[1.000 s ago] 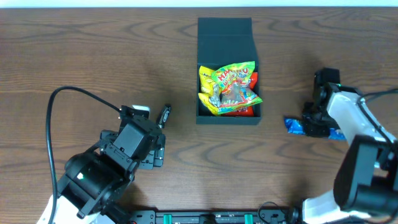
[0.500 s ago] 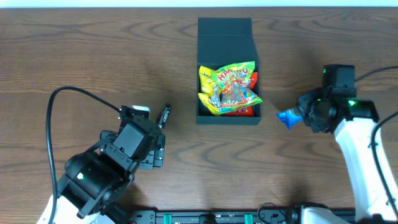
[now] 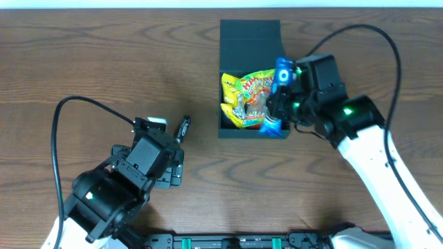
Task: Pack container
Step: 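Carry the OREO pack left over the black box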
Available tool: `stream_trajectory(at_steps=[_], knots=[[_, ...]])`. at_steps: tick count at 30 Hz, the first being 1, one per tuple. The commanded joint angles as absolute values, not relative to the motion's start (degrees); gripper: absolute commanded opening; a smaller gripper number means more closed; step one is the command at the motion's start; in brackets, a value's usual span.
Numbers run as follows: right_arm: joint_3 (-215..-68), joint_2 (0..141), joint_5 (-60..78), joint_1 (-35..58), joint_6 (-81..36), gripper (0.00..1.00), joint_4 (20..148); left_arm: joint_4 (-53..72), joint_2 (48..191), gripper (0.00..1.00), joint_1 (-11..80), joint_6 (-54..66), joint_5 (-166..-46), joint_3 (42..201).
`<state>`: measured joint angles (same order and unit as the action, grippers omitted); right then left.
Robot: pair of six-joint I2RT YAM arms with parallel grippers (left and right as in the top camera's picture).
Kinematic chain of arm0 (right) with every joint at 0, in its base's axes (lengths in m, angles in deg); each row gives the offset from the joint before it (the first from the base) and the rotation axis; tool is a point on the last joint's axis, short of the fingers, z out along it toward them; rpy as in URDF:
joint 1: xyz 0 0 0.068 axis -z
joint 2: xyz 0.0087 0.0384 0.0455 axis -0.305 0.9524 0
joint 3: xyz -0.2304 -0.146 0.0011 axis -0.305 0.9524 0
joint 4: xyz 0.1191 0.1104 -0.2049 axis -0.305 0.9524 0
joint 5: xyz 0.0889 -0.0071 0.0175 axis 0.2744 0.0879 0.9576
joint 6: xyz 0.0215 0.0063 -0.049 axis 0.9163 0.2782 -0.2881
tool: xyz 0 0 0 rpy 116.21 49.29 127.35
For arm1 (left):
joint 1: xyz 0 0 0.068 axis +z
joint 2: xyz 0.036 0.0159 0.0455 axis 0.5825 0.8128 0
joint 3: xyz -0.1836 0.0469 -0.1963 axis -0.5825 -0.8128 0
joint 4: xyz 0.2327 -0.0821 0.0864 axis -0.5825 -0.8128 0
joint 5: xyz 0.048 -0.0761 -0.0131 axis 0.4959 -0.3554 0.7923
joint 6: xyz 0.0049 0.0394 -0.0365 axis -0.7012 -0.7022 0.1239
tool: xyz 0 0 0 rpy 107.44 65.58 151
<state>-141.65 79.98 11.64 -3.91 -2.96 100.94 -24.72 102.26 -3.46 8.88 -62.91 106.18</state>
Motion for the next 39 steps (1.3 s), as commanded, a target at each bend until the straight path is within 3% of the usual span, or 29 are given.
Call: stream_trajectory(at_steps=[1,11,33,39], knots=[[-145.76,85.48,16.10,-5.51,-10.61,0.02,101.18,-24.85,102.02,0.95,-3.38,9.15,-62.88,106.29],[-158.67,104.76,17.32,-9.58,-16.46,0.02,103.52,-24.92,102.02,0.95,-3.38,9.15,-62.88,106.29],[-158.48,116.78,14.24,-13.25,-6.47,0.02,95.71,-25.29,102.02,0.95,-3.38,9.15,-62.88,106.29],[-158.48,116.91,8.08,-14.25,-6.45,0.02,95.95,-26.18,102.02,0.95,-3.38,9.15,-62.86,106.29]])
